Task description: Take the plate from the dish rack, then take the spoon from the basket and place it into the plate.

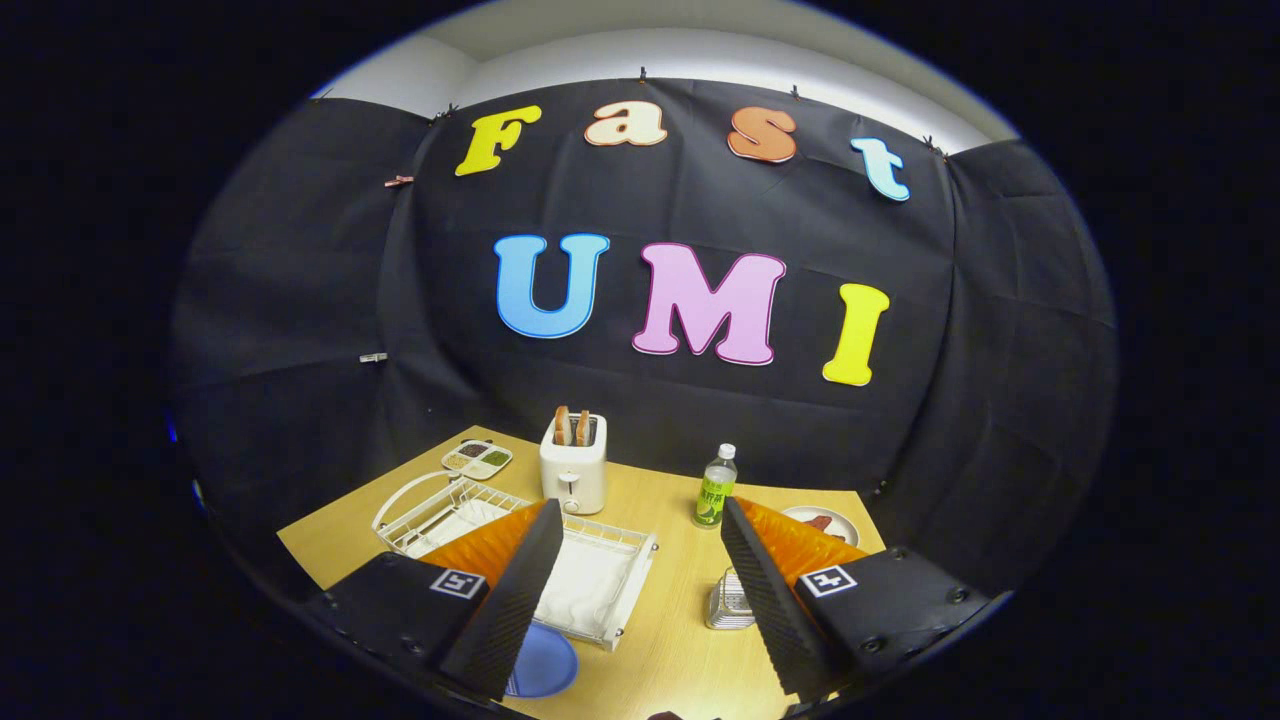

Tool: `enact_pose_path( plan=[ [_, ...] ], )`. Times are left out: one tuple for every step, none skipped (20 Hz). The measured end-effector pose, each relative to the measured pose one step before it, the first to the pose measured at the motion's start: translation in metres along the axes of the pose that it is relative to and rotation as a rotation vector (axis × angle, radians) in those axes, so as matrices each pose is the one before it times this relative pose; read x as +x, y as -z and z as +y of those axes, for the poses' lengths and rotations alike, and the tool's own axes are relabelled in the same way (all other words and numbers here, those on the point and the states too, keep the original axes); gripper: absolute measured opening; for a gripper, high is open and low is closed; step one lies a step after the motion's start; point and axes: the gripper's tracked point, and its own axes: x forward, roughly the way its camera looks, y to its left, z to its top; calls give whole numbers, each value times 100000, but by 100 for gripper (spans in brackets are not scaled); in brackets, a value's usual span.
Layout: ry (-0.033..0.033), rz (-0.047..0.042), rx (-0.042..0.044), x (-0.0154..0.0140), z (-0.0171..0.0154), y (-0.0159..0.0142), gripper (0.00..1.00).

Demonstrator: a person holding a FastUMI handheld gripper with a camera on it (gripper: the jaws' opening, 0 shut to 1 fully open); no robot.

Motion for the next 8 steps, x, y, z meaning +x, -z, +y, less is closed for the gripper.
enact_pose_path(
  plan=[
    [142, 635, 302, -1, 67, 255, 98],
    [139, 361, 649, -2, -8, 122, 98],
    [12, 447, 632, 65, -128, 128, 98],
    [228, 208, 436, 63, -96, 70, 98],
    [205, 319, 48, 136, -110, 64, 98],
    [167, 361, -260, 60, -108, 95, 98],
    [-52, 292, -288, -91, 8, 117, 98],
    [-186, 186, -53, -25, 89, 47, 98]
  ],
)
